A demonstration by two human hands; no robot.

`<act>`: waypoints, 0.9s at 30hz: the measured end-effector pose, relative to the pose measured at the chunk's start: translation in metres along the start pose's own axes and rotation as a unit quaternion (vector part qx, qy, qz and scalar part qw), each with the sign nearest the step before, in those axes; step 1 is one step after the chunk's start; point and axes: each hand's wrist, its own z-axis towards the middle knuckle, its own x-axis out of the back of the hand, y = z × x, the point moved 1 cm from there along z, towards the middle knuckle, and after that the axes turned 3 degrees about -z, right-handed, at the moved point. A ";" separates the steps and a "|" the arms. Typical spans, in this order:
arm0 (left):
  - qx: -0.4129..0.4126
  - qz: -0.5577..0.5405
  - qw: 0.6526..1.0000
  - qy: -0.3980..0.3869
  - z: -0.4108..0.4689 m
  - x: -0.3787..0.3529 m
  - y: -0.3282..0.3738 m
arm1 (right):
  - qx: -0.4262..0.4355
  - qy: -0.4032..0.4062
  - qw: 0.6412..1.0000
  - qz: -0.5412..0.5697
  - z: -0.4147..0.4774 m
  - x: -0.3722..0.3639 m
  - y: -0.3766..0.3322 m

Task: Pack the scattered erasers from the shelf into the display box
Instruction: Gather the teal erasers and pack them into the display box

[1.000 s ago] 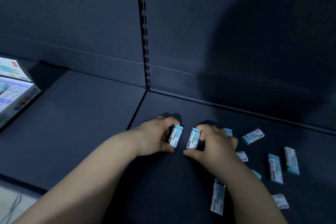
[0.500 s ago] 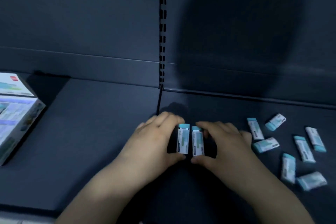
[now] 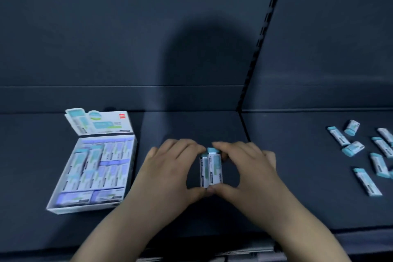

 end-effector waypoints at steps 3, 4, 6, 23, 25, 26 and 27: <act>0.020 0.013 1.000 0.010 -0.010 0.011 -0.009 | 0.014 -0.013 1.000 -0.008 0.000 -0.004 -0.009; 0.035 0.022 0.999 0.012 -0.015 0.016 -0.012 | 0.019 -0.024 0.999 -0.008 0.001 -0.006 -0.011; 0.061 0.040 0.997 0.003 -0.025 0.024 -0.019 | 0.030 -0.049 0.998 -0.005 0.003 -0.009 -0.015; 0.117 0.070 0.988 -0.067 -0.072 0.073 -0.131 | 0.060 -0.072 0.994 -0.054 0.051 -0.078 -0.112; 0.108 0.069 0.989 -0.075 -0.067 0.077 -0.147 | 0.050 -0.073 0.993 -0.071 0.061 -0.087 -0.126; 0.097 0.074 0.989 -0.080 -0.064 0.078 -0.152 | 0.045 -0.076 0.993 -0.082 0.066 -0.090 -0.130; 0.082 0.074 0.990 -0.091 -0.060 0.079 -0.157 | 0.037 -0.076 0.992 -0.095 0.072 -0.094 -0.135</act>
